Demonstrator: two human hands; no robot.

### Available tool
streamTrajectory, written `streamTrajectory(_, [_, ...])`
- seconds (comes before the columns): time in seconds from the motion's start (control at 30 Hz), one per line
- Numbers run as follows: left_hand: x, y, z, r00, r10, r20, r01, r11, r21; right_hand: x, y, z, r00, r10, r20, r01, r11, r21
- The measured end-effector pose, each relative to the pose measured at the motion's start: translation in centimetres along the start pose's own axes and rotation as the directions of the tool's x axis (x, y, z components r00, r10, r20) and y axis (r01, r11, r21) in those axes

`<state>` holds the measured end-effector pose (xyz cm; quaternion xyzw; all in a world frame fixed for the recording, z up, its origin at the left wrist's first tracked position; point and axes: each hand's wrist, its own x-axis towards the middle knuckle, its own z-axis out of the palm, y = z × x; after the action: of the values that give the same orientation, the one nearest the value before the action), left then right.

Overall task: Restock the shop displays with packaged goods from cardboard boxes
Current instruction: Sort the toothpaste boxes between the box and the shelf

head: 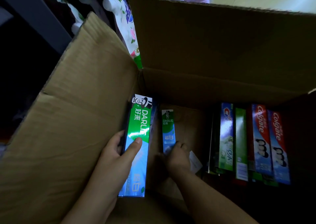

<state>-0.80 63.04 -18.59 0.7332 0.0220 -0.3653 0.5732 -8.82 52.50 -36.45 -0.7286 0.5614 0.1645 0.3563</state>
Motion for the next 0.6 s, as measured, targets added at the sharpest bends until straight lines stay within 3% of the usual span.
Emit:
streamTrajectory(0.07, [0.1, 0.0, 0.0, 1.000, -0.002, 0.012, 0.002, 1.000, 0.000, -0.2, 0.3, -0.5, 1.000, 0.005, 0.024, -0.005, 1.000, 0.008])
streamTrajectory(0.13, [0.3, -0.2, 0.1, 1.000, -0.012, 0.021, 0.012, 1.000, -0.003, -0.6, 0.3, -1.8, 0.997, 0.037, 0.063, -0.047, 0.987, 0.154])
streamTrajectory(0.23, [0.7, -0.4, 0.4, 0.998, -0.052, 0.032, 0.052, 0.998, -0.022, -2.2, 0.1, -5.0, 0.972, 0.048, 0.229, -0.171, 0.813, 0.556])
streamTrajectory(0.3, [0.9, -0.6, 0.7, 0.997, -0.073, 0.032, 0.074, 0.997, -0.035, -4.8, -0.1, -7.8, 0.957, -0.026, 0.290, -0.182, 0.724, 0.665])
streamTrajectory(0.4, [1.1, -0.7, 1.3, 0.996, -0.084, 0.040, 0.085, 0.995, -0.046, -9.0, -0.4, -11.1, 0.952, -0.217, 0.214, -0.002, 0.699, 0.715])
streamTrajectory(0.5, [0.9, -0.5, 2.1, 0.996, -0.073, 0.045, 0.076, 0.995, -0.068, -13.2, -1.7, -12.8, 0.878, -0.467, 0.103, 0.209, 0.569, 0.795])
streamTrajectory(0.6, [0.4, -0.1, 2.6, 0.991, -0.083, 0.103, 0.096, 0.988, -0.123, -15.3, -1.8, -11.9, 0.837, -0.547, 0.026, 0.336, 0.551, 0.764])
